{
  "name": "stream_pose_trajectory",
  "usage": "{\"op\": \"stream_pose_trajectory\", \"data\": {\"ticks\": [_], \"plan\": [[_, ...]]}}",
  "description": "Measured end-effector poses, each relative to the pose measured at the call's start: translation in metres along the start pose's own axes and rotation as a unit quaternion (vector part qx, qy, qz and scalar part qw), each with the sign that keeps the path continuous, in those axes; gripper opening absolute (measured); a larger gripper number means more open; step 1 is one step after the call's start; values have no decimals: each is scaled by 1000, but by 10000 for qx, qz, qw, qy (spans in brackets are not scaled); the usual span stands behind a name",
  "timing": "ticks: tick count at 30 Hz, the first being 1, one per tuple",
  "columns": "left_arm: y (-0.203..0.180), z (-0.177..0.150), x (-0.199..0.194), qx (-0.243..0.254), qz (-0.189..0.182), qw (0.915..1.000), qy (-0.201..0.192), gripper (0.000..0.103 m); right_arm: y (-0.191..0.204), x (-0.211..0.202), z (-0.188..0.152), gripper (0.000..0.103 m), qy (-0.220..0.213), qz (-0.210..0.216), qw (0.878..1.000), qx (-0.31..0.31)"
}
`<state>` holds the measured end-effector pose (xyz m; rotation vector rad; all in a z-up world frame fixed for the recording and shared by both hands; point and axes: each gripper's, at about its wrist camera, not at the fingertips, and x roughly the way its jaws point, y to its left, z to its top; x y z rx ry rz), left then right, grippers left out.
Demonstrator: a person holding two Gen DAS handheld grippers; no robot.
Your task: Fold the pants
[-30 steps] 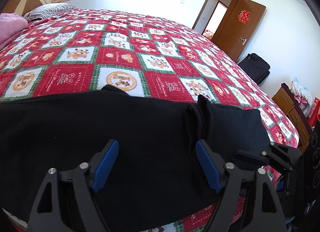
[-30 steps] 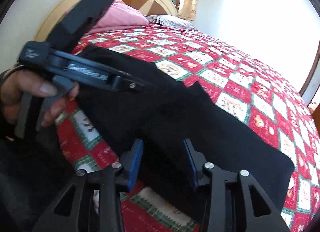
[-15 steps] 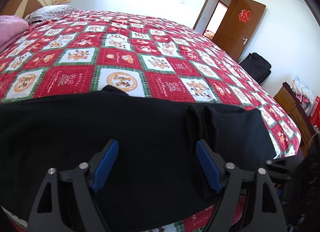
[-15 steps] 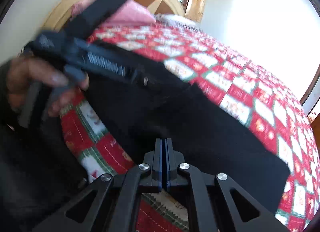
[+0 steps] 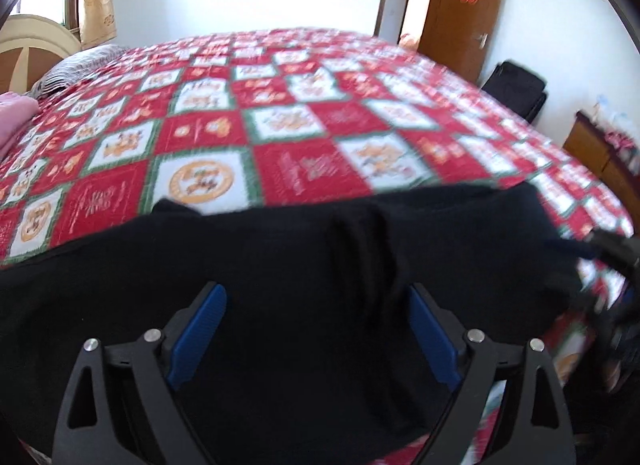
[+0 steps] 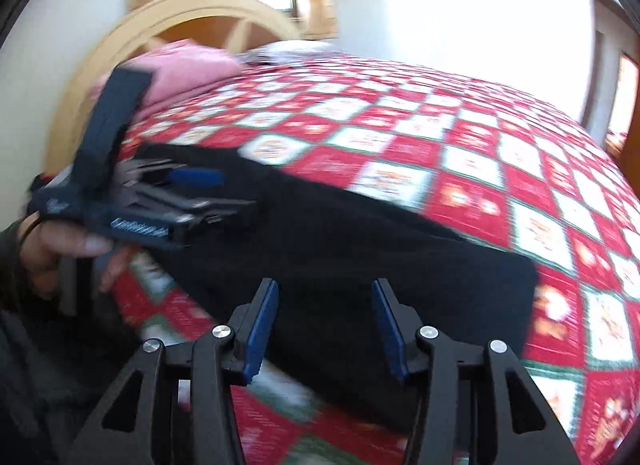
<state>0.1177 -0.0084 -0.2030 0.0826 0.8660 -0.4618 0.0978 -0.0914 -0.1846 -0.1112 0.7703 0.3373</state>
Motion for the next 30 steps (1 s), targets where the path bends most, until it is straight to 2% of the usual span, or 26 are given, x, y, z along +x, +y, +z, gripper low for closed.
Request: {"op": "stream_pose_trajectory", "data": {"ticks": [3,5,8,12,13,16,20,22,25,28,30], "plan": [[-3,-2,0,157,83,9998,-88,97,-23,9,-5,51,112,-306,9984,462],[-3,-3,0,181,65,9998,-105,99,-39,20,-12,51,344,-420,9958,738],[-5,-4,0,225,74,9996,-127,99,-46,21,-14,51,309,-357,9966,676],[-3,-3,-3,181,10,9998,-114,99,-38,16,-7,51,272,-571,9950,770],[-2,-3,-3,164,-4,9998,-113,99,-35,13,-5,51,216,-469,9951,840],[0,-4,-8,150,-11,9998,-116,99,-6,9,4,51,10,340,9959,837],[9,-5,-14,62,78,9998,-181,99,33,28,0,51,230,1051,9929,514],[16,-6,-16,11,149,9997,-191,99,45,40,-6,53,430,1136,9917,419],[25,-7,-25,-5,193,9995,-262,99,55,39,-8,55,364,1010,9941,129],[48,-12,-45,110,536,9975,-439,99,45,24,-4,55,73,1281,9909,404],[76,-15,-59,-22,802,9954,-523,99,39,10,-2,55,-232,1152,9922,404]]}}
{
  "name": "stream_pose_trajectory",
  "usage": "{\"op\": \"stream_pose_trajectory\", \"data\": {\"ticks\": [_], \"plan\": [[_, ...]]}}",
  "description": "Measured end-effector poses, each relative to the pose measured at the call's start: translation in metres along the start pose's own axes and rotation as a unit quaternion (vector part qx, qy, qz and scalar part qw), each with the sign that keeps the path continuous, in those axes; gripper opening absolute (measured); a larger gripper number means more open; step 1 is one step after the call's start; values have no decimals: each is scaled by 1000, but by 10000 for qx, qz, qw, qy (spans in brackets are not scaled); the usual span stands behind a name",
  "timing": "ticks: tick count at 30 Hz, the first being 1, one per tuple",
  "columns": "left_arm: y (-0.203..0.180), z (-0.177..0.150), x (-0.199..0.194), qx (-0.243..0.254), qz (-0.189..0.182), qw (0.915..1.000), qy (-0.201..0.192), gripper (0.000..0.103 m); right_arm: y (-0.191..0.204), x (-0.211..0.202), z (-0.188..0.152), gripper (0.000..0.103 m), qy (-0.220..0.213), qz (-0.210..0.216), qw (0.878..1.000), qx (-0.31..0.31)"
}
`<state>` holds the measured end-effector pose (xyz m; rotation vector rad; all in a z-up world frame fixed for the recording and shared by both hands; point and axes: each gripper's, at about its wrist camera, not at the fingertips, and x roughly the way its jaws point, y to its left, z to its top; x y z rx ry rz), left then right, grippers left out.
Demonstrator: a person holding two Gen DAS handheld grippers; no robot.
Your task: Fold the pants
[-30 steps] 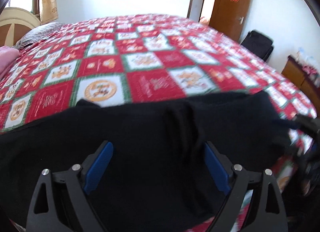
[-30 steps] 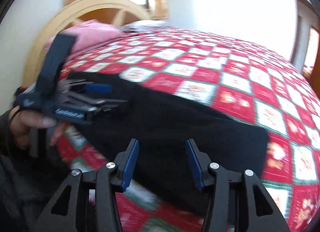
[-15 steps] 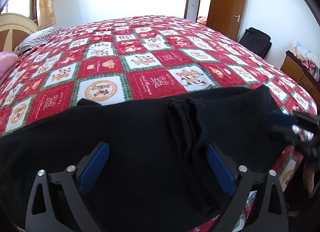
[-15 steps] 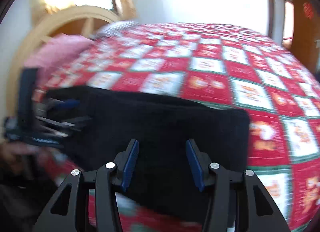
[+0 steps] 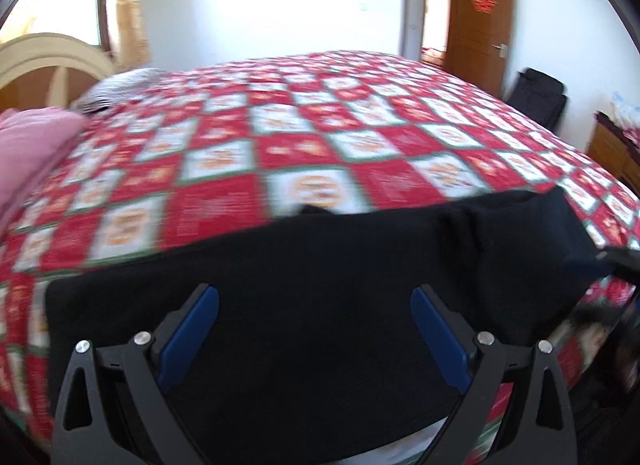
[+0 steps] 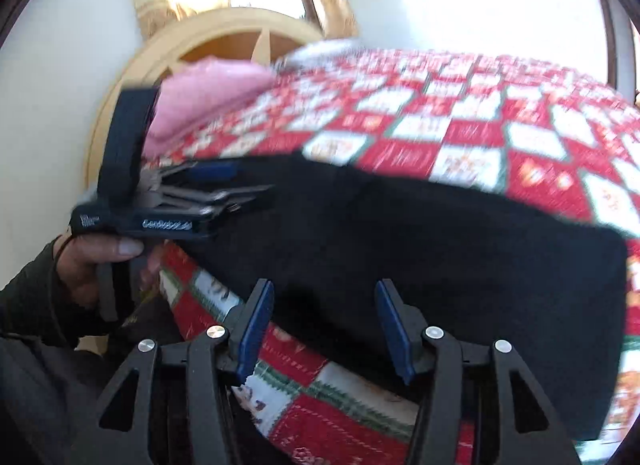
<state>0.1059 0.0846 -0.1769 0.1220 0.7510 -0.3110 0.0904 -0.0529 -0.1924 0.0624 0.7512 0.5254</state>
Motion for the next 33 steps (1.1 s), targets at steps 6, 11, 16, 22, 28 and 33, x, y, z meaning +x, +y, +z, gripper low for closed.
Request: {"op": "stream_pose_trajectory", "data": {"ticks": [6,11,16,22,28,33], "plan": [[109,-10,-22,-880,894,9919,-198,98,-17,-20,5,58,-473,-158,9984,277],[186,-38,-25,-2084,642,9755,-280,77,-17,-9,3,58,-365,-471,9980,233],[194,-55,-10,-2399,182,9705,-176,60,-12,-6,-1,58,-287,-472,9984,105],[190,-59,-1,-2327,57,9724,-129,57,-11,-5,-4,58,-266,-492,9984,58],[195,-60,2,-2413,-43,9704,-53,60,-8,-3,-6,58,-236,-481,9986,53],[183,-56,6,-2116,44,9773,107,68,-5,0,-7,58,-194,-477,9987,16]]}}
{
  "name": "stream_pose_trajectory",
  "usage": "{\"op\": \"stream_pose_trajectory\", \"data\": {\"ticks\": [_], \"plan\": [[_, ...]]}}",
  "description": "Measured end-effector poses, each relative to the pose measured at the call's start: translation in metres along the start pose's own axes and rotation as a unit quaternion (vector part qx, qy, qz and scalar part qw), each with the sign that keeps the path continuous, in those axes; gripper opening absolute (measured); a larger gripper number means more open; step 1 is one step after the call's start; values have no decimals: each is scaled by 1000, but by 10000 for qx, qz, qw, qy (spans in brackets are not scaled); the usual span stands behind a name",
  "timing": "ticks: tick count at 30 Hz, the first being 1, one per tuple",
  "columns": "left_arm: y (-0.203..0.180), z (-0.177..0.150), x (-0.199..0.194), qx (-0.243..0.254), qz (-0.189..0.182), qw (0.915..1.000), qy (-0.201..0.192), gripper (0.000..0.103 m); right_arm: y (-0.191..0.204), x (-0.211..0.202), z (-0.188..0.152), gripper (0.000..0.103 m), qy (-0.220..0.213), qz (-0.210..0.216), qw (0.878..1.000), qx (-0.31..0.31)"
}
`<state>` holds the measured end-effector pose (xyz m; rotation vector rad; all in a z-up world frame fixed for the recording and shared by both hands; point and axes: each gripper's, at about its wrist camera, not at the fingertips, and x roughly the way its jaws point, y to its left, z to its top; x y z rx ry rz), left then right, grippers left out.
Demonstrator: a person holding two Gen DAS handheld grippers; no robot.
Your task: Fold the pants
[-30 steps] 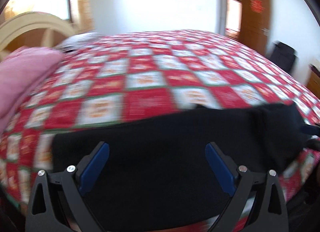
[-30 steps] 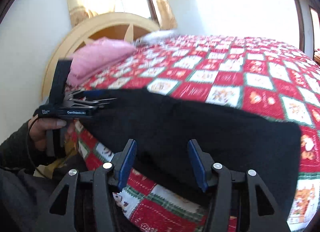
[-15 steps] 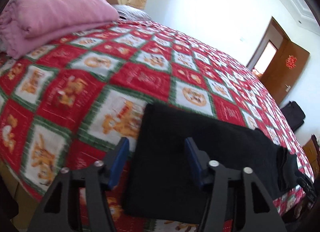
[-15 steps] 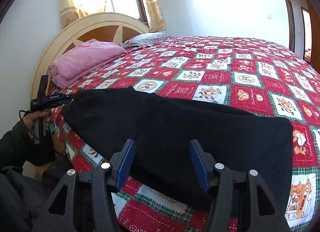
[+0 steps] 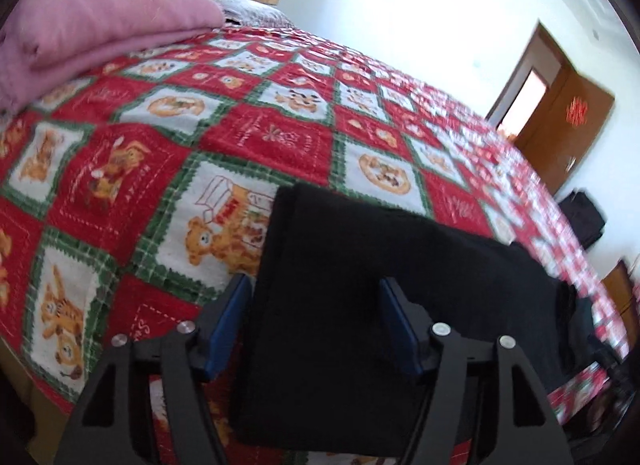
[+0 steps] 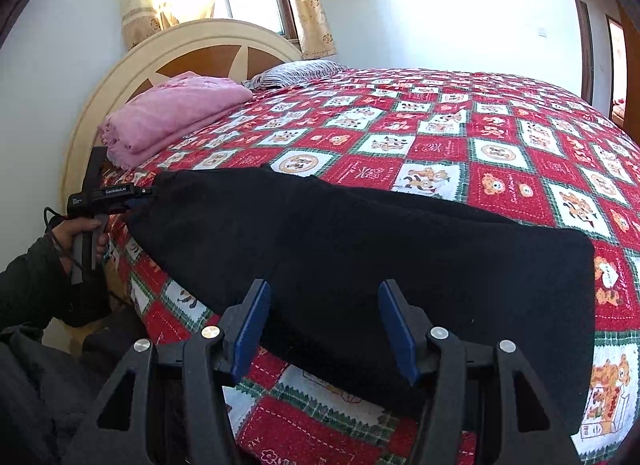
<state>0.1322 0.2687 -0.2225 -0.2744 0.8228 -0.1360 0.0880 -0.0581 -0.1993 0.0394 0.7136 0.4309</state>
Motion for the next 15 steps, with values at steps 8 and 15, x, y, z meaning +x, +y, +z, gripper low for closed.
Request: {"op": "stream_pose_trajectory", "data": {"ticks": [8,15], "plan": [[-12,0,-5,201,340,9992,-75,50,2,1,-1,58,-4,-30,10000,-24],[4,5,-14,-214,-593,9980,-76,21,1,2,-3,58,8,-85,10000,-11]]}}
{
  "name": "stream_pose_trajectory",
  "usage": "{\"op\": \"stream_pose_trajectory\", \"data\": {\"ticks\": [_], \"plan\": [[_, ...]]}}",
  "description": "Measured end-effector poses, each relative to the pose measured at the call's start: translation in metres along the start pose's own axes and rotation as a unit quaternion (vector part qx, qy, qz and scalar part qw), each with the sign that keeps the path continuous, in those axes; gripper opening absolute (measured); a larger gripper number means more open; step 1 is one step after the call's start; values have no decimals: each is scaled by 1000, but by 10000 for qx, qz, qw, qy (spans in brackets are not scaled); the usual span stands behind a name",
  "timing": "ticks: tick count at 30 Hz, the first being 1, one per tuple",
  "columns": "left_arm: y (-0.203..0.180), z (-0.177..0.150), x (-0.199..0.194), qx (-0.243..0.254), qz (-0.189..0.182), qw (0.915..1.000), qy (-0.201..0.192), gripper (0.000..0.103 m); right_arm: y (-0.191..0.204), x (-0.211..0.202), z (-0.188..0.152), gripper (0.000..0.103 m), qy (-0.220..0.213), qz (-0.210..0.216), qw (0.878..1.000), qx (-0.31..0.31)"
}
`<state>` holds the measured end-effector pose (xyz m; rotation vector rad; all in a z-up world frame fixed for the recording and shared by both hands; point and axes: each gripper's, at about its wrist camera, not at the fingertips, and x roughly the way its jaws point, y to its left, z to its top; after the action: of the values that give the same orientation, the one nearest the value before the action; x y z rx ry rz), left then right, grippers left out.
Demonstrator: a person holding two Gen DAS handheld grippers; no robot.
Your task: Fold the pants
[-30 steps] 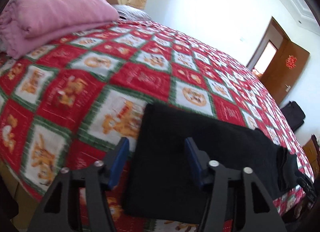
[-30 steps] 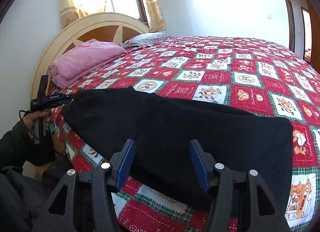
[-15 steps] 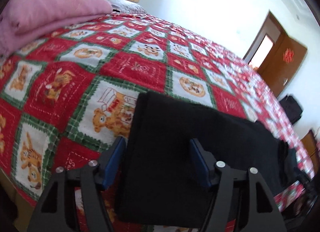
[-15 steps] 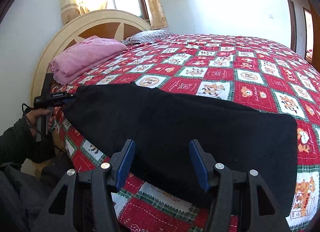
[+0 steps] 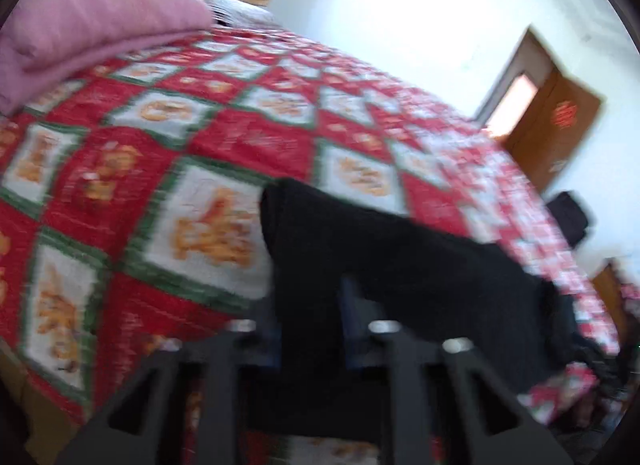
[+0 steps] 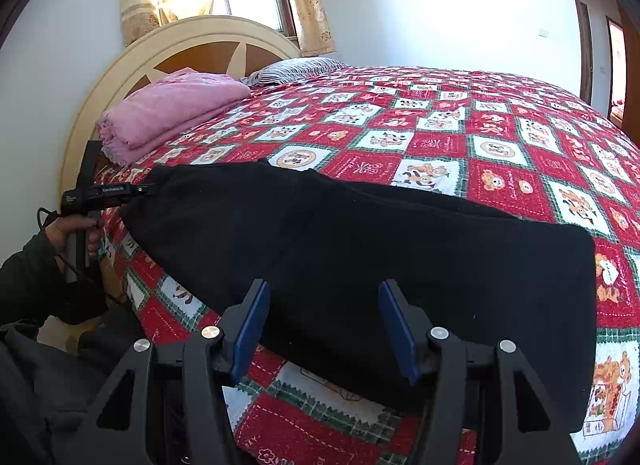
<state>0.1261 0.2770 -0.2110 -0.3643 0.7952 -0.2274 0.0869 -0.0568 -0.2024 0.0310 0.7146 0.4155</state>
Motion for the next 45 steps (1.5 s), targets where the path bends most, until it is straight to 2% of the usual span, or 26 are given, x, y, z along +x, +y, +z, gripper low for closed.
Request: {"op": "stream_pose_trajectory", "data": {"ticks": [4,9,15,21,27,31,39,45], "plan": [[-15,7,-13,125,-224,9995,-181,20,-1,-6,3,58,-134,-41,9999,27],[-48,17,-34,122,-827,9961,-297,20,-9,-14,9,58,-288,-167,9993,168],[-105,24,-54,175,-1793,9833,-269,20,-24,-37,24,58,-530,-531,9964,395],[-165,19,-53,532,-2249,9729,-28,20,-57,-73,41,59,-837,-785,9888,957],[-237,16,-39,977,-2627,9596,260,20,-95,-100,38,61,-933,-1063,9795,1432],[-281,10,-28,1260,-2771,9513,493,20,-118,-109,26,62,-1034,-1343,9723,1610],[-364,-14,23,1858,-2703,9378,1141,20,-163,-103,2,62,-1116,-1776,9495,2333],[-399,-47,65,2330,-2241,9345,1491,20,-166,-111,0,62,-1288,-1779,9465,2365]]}}
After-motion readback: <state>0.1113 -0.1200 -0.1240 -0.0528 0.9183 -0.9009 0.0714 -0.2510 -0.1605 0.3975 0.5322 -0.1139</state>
